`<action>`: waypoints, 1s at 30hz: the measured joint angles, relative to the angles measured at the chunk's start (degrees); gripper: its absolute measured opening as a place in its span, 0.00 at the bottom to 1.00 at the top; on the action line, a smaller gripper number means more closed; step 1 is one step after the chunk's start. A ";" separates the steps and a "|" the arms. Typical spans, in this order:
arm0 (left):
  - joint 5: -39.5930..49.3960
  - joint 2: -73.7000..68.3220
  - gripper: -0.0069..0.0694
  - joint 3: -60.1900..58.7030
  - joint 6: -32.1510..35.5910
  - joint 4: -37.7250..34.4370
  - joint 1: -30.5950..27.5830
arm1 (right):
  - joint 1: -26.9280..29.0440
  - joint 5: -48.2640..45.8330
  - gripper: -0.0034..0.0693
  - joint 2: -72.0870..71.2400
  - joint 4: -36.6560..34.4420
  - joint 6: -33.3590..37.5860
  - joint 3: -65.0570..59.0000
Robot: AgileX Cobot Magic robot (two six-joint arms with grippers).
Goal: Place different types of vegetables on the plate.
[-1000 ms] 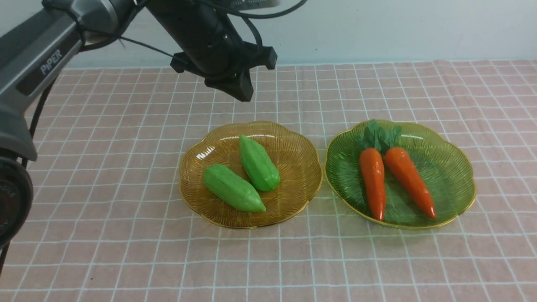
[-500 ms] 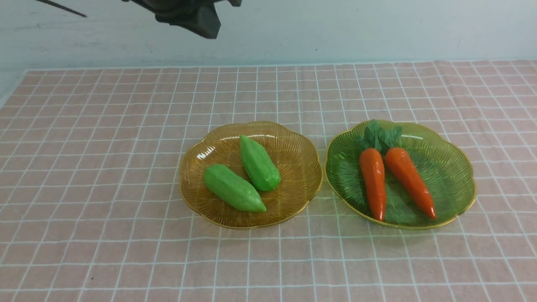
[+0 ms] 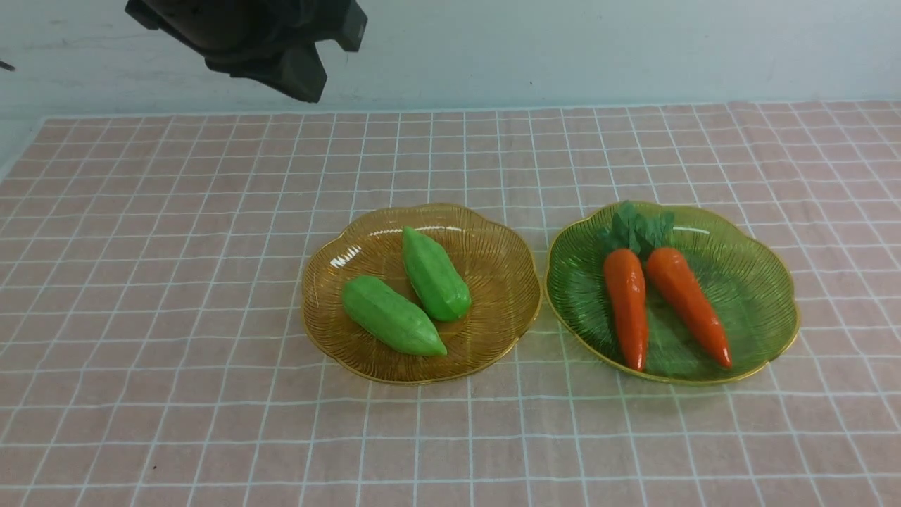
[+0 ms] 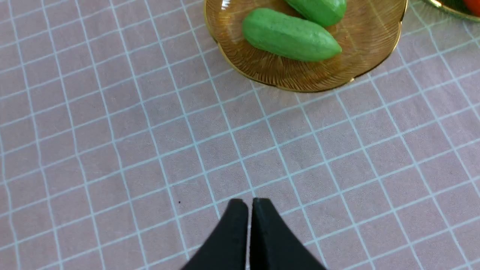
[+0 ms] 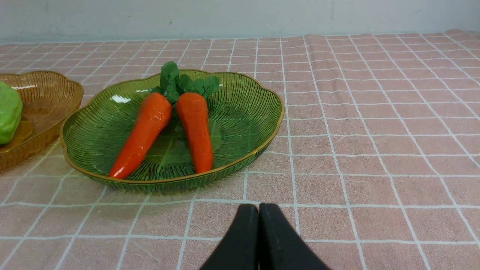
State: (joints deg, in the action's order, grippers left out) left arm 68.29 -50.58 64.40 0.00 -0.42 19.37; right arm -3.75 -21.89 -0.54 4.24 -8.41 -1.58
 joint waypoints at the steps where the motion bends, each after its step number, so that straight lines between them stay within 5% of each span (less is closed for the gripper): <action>1: -3.23 2.96 0.09 -3.60 0.00 -0.45 0.00 | 0.00 0.00 0.03 0.00 0.00 0.00 0.00; 7: -32.20 25.47 0.09 -32.41 -5.67 -12.12 0.00 | 0.00 0.00 0.03 0.00 0.00 0.00 0.00; 12: -49.88 36.16 0.09 -45.18 -6.55 -13.81 0.00 | 0.00 0.00 0.03 0.00 0.00 0.00 0.00; 30: -55.20 39.00 0.09 -61.85 -2.32 -8.13 -3.22 | 0.01 -0.02 0.03 0.00 0.00 0.00 0.00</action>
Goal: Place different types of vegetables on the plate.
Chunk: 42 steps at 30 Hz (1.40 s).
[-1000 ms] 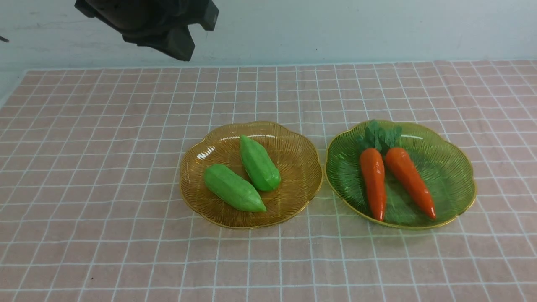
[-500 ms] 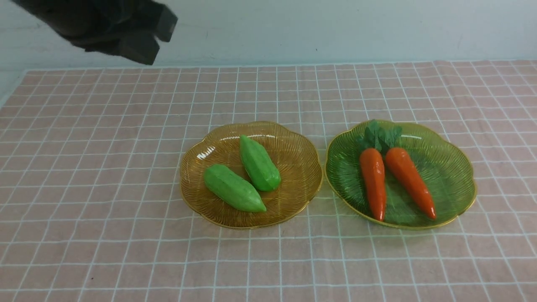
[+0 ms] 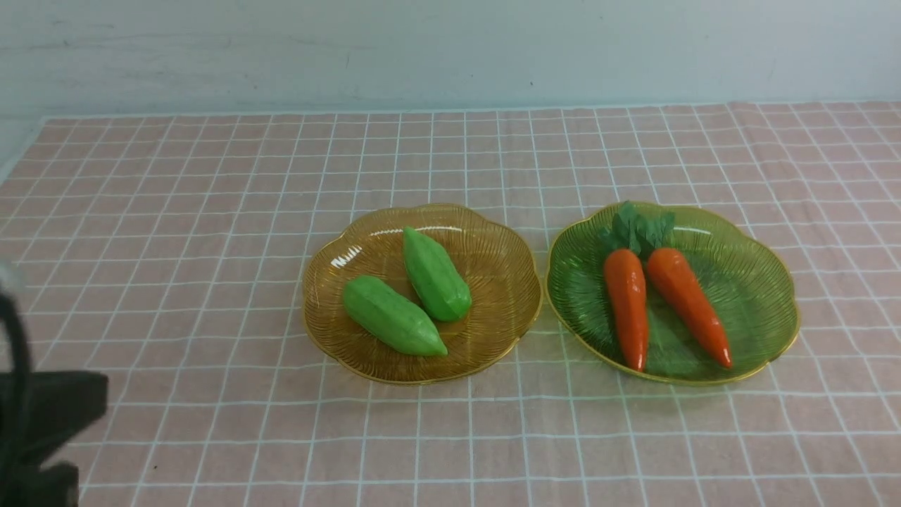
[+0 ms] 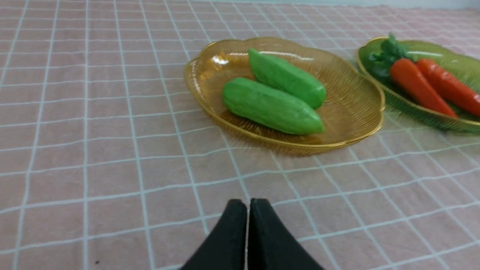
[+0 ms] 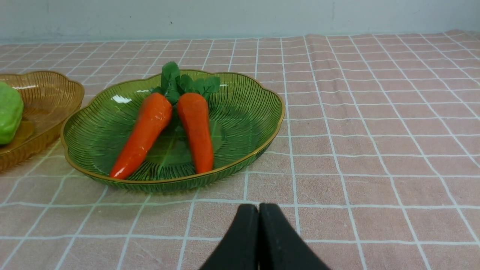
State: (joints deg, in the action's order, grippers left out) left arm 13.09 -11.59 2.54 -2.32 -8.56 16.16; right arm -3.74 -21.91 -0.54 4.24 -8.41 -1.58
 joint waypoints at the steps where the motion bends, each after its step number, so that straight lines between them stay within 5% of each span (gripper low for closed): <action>1: -0.47 0.00 0.09 -0.93 0.01 0.00 -1.25 | 0.00 0.00 0.03 0.00 0.00 0.00 0.00; 12: 4.71 11.27 0.09 -4.15 0.17 3.55 -13.55 | 0.00 0.00 0.03 0.00 0.00 0.60 0.00; 42: 8.61 12.30 0.09 -4.20 0.29 4.40 -14.45 | 0.00 -0.05 0.03 0.00 0.00 0.60 0.00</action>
